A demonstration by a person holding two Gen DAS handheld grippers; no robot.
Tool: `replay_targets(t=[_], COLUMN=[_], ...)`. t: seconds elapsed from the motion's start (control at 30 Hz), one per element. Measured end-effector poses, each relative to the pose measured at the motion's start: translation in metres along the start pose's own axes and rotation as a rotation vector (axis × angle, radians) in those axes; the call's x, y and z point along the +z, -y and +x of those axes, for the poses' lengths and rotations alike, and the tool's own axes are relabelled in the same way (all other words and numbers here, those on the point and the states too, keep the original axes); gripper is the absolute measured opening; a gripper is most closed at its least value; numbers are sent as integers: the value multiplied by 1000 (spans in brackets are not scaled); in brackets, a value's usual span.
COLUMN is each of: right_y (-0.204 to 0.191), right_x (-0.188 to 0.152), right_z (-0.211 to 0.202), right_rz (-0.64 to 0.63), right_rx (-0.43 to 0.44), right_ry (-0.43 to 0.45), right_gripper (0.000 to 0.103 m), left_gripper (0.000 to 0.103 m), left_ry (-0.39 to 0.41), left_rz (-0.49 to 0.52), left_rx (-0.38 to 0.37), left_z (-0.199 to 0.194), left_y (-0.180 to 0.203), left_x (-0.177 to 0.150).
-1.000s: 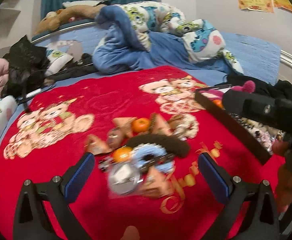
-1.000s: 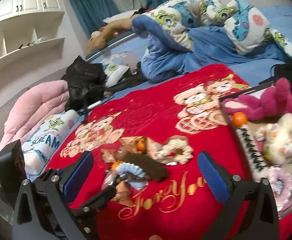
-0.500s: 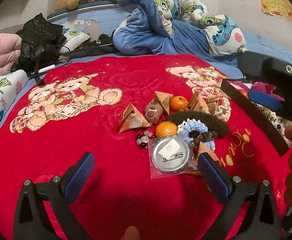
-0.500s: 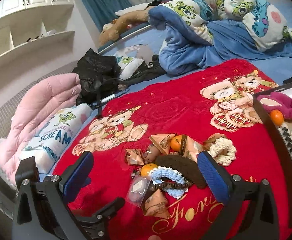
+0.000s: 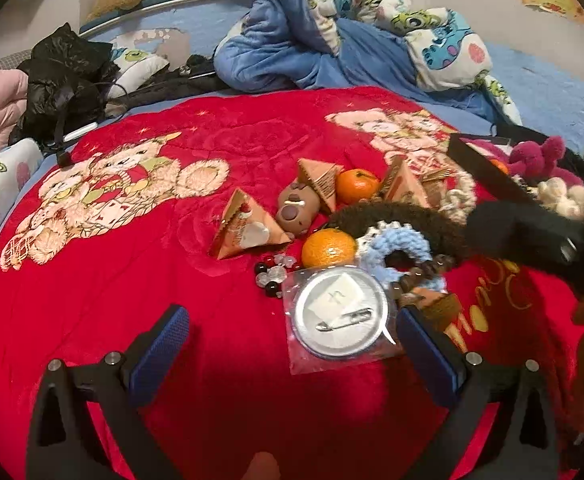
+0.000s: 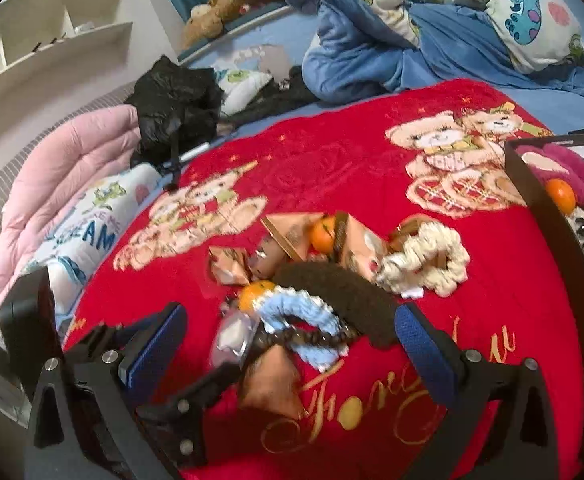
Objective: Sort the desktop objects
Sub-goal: 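Grasp the clear bagged round badge with the left tool while the right tool grasps a brown paper packet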
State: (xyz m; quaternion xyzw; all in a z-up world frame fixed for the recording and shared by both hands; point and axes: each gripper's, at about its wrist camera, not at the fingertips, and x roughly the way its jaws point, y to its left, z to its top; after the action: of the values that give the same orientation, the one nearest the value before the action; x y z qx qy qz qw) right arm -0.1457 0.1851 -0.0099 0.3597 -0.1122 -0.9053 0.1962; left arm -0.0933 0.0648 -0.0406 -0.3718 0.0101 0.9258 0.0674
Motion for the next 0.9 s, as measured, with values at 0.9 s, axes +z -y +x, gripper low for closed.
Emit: replay_targets(t=[0.9], right_y=[2], right_x=[-31], right_z=[36], right_rz=[-4], right_rx=[-59], right_ry=[-228], right_gripper=[82], left_gripper=[103], left_ry=[-101], left_rz=[-7], left_rx=[35], left_z=[32], left_y=[-7], left_x=[-12])
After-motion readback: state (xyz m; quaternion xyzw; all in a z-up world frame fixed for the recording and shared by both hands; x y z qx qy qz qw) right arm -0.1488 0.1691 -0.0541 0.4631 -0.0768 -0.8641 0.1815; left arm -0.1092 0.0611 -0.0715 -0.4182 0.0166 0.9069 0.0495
